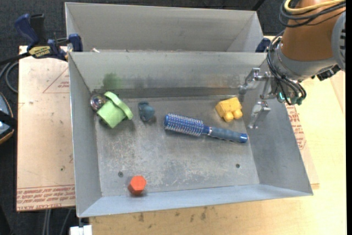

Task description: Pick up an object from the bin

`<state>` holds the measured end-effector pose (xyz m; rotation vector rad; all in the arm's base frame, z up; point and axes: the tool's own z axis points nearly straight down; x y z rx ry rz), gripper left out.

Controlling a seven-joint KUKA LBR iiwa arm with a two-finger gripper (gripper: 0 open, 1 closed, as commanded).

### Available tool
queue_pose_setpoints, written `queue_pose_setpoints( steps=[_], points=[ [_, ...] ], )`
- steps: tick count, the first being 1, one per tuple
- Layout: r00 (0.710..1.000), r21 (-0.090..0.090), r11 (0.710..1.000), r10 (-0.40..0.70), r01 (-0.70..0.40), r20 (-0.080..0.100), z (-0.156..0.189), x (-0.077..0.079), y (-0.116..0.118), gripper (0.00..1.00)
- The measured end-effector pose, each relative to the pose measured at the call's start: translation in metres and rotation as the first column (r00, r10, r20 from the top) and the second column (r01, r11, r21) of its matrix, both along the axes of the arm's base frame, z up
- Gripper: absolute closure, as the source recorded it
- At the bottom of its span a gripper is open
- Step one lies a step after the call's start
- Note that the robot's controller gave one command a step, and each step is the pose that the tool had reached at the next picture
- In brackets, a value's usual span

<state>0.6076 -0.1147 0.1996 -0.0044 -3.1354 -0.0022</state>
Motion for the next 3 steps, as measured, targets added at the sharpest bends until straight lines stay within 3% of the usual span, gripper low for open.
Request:
queue_pose_setpoints(
  steps=[1, 2, 3],
  points=[
    [0.996, -0.004, 0.996, 0.086, -0.086, 0.013, -0.126, 0.010, 0.076, 0.00],
    [0.999, 0.001, 0.999, -0.032, 0.032, 0.009, -0.099, -0.002, 0.111, 0.00],
    [0.964, 0.001, 0.964, -0.265, 0.265, 0.008, -0.092, -0.005, 0.123, 0.00]
  ],
)
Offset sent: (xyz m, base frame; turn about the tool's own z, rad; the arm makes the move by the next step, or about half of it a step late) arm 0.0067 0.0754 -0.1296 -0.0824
